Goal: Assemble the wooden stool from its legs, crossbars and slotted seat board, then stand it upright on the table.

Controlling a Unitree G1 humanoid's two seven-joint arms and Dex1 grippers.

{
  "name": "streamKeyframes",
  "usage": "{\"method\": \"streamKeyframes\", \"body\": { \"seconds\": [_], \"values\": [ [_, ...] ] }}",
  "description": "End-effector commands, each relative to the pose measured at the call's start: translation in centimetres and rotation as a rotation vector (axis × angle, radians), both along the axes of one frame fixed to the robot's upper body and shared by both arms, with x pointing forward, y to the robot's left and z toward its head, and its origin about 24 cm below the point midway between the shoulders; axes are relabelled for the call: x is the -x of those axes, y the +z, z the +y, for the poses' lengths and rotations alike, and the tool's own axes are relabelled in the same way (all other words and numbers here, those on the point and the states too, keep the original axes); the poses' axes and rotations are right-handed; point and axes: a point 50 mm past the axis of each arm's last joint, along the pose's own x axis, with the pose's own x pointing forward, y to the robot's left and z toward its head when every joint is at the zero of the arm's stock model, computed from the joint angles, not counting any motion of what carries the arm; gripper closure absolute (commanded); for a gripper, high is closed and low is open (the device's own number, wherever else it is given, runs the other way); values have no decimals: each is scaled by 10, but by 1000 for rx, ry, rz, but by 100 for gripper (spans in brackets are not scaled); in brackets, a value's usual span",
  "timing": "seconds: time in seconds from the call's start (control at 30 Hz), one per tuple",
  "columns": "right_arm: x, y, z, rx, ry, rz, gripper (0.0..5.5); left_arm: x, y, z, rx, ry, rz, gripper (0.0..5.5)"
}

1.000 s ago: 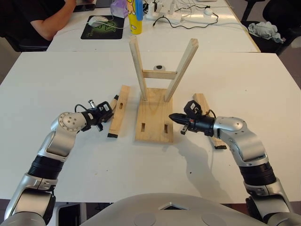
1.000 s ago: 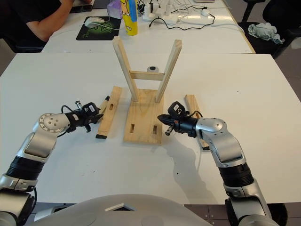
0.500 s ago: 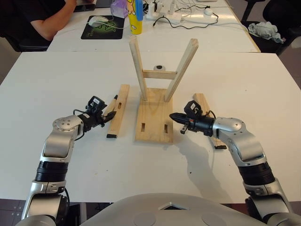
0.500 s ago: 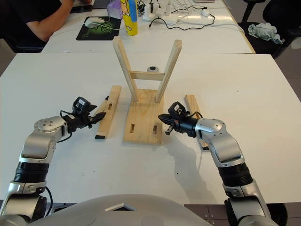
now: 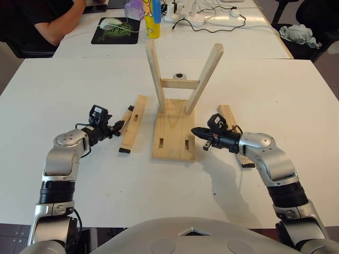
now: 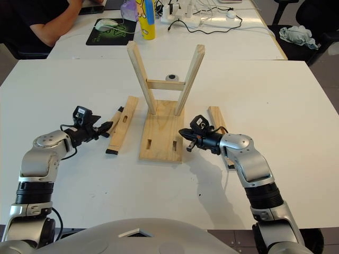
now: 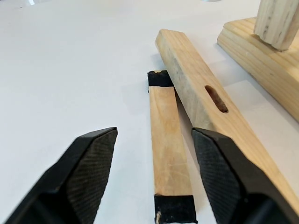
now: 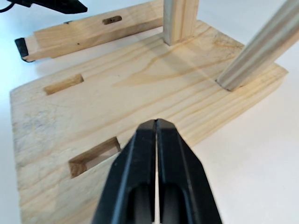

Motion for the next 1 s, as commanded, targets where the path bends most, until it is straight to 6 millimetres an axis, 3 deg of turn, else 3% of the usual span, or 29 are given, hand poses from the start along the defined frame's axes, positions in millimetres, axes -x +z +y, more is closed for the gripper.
{"method": "streamKeyframes", "body": {
  "seconds": [0.03, 0.27, 0.57, 0.77, 0.83, 0.93, 1.0],
  "values": [
    [-2, 1, 2, 6, 5, -11, 550, 4, -7, -1, -15, -16, 54, 255],
    [-3, 6, 6, -3, 14, -25, 550, 6, -21, 5, -77, 29, 138, 255],
    [-6, 8, 4, 3, 1, -30, 550, 6, -28, 7, -43, 43, 171, 389],
    [-9, 9, 4, -8, -36, -48, 550, -11, 6, 8, 13, 83, -116, 418],
    [-4, 12, 10, -79, -32, -45, 550, -14, 26, 15, 13, 122, -295, 418],
    [1, 13, 16, -170, -52, -11, 550, -2, 46, 19, -81, 52, -495, 418],
    [3, 15, 19, -274, -79, 43, 522, 12, 54, 14, -111, -57, -587, 418]
  ]
}}
